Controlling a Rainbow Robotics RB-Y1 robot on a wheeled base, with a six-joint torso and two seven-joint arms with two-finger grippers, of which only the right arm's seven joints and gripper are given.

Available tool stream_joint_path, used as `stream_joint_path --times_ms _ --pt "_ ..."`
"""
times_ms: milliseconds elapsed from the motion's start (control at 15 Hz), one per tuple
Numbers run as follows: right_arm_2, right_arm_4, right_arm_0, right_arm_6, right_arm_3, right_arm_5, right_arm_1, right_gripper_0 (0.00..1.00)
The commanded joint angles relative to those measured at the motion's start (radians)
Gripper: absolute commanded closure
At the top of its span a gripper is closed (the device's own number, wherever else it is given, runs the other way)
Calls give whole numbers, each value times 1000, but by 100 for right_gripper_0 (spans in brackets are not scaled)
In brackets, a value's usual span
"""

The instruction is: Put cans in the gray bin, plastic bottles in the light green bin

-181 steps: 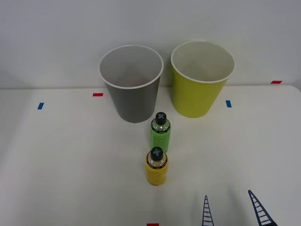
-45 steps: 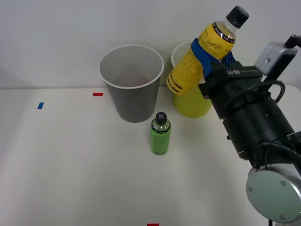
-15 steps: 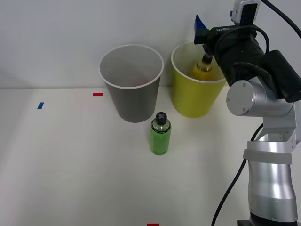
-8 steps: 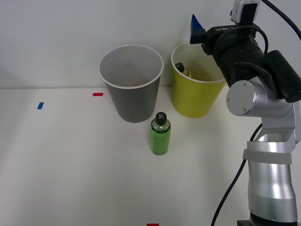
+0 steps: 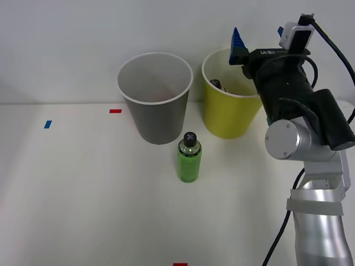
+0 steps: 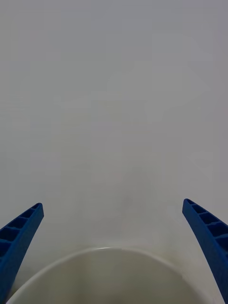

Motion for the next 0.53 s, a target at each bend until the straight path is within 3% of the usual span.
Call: stream_joint_path --times_ms 67,533 --pt "30 -3 89 10 -2 -157 0 0" --pt "107 56 316 86 -5 -417 0 0"
